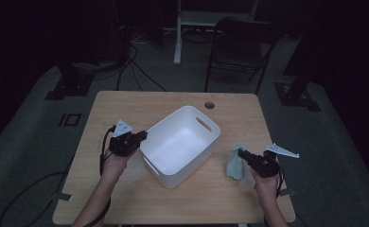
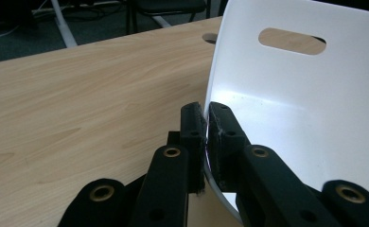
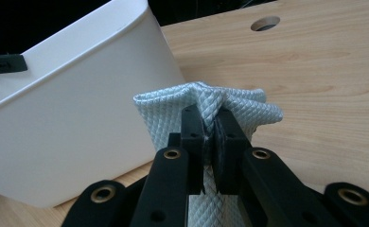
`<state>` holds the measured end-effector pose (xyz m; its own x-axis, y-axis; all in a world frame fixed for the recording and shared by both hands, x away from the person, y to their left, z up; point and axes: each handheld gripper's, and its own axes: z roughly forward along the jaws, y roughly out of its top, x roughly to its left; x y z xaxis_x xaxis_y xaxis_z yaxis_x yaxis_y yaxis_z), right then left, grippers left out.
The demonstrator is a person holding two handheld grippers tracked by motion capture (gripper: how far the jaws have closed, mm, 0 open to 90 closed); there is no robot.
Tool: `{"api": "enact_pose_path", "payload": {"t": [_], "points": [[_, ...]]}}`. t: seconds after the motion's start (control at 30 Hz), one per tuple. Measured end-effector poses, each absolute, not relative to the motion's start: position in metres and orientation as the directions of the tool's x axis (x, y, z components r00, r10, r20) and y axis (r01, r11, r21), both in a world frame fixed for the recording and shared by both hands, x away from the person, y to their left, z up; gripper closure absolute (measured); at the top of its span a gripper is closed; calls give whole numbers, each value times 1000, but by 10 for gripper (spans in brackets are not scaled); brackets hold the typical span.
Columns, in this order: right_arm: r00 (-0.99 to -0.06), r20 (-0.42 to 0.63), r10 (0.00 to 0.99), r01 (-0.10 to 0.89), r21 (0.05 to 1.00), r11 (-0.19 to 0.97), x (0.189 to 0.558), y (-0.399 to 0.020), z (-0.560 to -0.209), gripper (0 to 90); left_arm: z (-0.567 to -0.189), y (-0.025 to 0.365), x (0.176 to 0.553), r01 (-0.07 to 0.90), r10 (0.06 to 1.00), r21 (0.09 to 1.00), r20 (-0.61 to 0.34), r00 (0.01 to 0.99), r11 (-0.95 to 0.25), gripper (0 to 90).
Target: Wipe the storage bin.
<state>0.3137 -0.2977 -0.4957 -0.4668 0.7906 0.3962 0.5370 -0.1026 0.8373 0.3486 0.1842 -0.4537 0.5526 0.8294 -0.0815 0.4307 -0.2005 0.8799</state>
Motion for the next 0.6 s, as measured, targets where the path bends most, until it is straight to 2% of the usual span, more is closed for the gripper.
{"api": "enact_pose_path", "payload": {"t": [0.1,0.6], "points": [[-472,396,788,531,841,-104,314,-296,-493,845,-455,186,349,435,823,884,-113,557,-173,850],[-481,400,780,549,831,-88,319,-289,-499,845,-455,186,348,420,815,884,-83,573,-205,850]]}}
